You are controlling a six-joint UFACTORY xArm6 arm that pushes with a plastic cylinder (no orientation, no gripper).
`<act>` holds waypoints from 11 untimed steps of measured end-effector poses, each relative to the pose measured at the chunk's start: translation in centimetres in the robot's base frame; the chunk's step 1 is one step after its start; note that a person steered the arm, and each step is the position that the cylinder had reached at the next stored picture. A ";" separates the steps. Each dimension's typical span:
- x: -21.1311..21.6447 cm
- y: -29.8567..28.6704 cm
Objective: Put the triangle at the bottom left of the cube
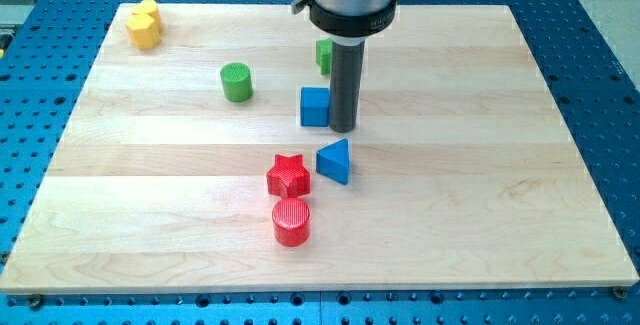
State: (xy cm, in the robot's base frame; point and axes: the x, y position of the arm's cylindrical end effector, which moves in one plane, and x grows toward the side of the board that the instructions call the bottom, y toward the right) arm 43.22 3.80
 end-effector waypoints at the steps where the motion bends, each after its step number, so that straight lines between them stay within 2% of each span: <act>1: 4.4 10.0; 2: 8.9 7.8; 4: 6.0 -4.9; 5: 4.6 -7.5; 6: 8.1 -6.4; 7: 7.2 -10.5; 8: 4.0 -10.8; 9: 2.6 -10.6; 10: 2.0 -9.5; 11: 2.4 -12.6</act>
